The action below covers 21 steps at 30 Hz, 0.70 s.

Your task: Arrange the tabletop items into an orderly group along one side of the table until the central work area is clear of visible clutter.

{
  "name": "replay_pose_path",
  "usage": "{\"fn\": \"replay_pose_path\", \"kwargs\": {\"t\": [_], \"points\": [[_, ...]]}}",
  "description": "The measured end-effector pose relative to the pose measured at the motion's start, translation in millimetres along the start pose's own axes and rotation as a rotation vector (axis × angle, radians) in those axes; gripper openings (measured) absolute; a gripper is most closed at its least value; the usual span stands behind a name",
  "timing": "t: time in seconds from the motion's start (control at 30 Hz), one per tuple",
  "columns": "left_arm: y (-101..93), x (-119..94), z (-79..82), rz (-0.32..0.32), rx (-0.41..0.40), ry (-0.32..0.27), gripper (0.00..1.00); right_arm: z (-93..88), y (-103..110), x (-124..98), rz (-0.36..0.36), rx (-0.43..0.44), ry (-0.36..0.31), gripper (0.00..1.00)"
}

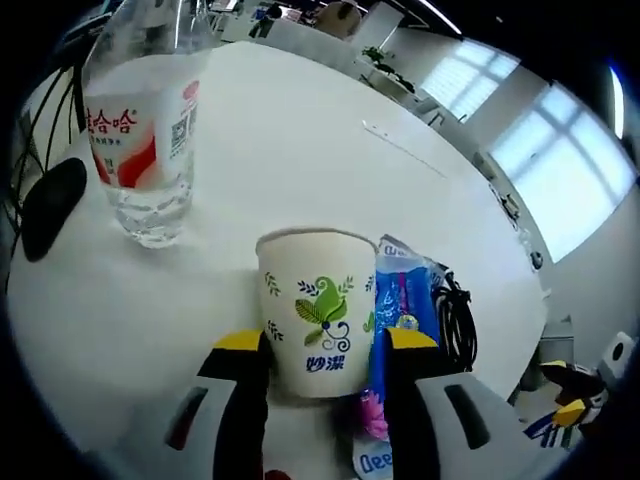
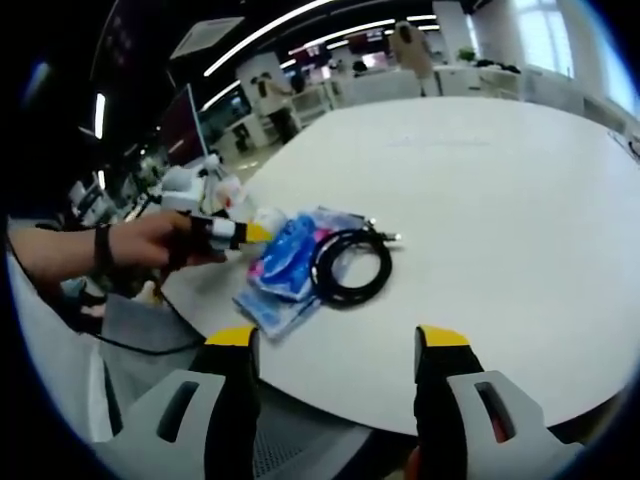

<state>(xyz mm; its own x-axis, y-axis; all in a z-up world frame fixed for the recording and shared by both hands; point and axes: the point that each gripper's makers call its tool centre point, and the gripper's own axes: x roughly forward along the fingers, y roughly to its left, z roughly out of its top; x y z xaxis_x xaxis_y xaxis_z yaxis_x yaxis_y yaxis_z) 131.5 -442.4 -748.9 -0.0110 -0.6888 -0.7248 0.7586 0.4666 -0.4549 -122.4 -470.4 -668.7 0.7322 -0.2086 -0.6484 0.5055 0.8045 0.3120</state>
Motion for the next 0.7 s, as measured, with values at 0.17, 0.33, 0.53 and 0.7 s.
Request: {"fn": "replay_pose_path", "kwargs": {"t": [0.17, 0.33, 0.53, 0.7], "points": [[0.1, -5.6, 2.6, -0.006, -0.005, -0.019, 0.39, 2.5, 0.6, 1.8, 0.003, -0.001, -0.004, 0.61], [5.3, -8.5, 6.0, -0.010, -0.018, -0.032, 0.38, 3.8, 4.7, 4.7, 0.014, -0.002, -0.004, 0.61], [6.2, -22.4, -0.8, -0.012, -0.027, -0.043, 0.38, 6.1, 7.8, 7.7, 0.025, -0.007, -0.006, 0.61], [8.5, -32.8, -5.4, -0.011, -0.019, -0.052, 0.38, 7.0, 9.9, 10.0, 0.034, -0.008, -0.008, 0.61]]}}
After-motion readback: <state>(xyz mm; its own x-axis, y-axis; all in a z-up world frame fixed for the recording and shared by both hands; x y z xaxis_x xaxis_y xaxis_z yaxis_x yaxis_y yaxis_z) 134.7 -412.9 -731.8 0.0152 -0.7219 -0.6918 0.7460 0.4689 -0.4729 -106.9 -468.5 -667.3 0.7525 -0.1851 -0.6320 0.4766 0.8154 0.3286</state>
